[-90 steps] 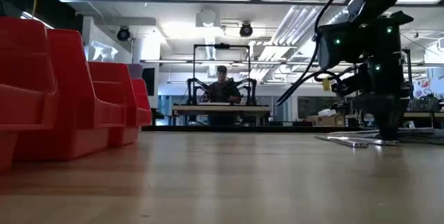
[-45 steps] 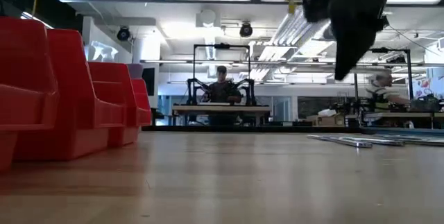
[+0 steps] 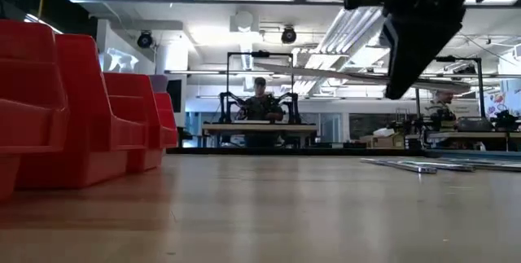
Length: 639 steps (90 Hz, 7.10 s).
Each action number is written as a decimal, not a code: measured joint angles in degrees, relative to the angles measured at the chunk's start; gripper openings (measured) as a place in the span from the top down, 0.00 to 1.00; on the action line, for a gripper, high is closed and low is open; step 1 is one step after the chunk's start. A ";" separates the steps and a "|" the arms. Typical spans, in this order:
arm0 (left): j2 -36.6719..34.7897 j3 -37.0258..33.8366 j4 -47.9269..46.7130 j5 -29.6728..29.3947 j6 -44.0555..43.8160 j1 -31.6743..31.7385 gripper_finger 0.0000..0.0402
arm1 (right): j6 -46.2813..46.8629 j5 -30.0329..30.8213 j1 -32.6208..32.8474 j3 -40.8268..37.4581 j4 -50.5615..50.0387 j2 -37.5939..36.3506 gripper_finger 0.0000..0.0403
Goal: Sort silverware
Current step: Put the silver knife in the bottom red bin
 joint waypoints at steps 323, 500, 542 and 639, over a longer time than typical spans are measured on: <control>10.09 27.65 -71.28 12.00 -115.25 -28.88 1.00 | 21.62 31.54 18.40 21.39 -25.25 0.11 0.55; -18.02 -3.79 -32.41 -11.24 -102.52 -31.12 0.86 | 12.78 0.79 2.65 6.37 -22.19 -2.47 0.56; -13.18 -3.82 -23.01 -17.57 -88.86 -31.35 0.90 | 9.85 -6.99 -24.16 -23.84 -10.79 -17.08 0.59; -9.94 -3.82 -23.15 -17.39 -88.91 -31.30 0.90 | 5.47 -19.01 -26.52 -37.67 13.40 -23.14 0.38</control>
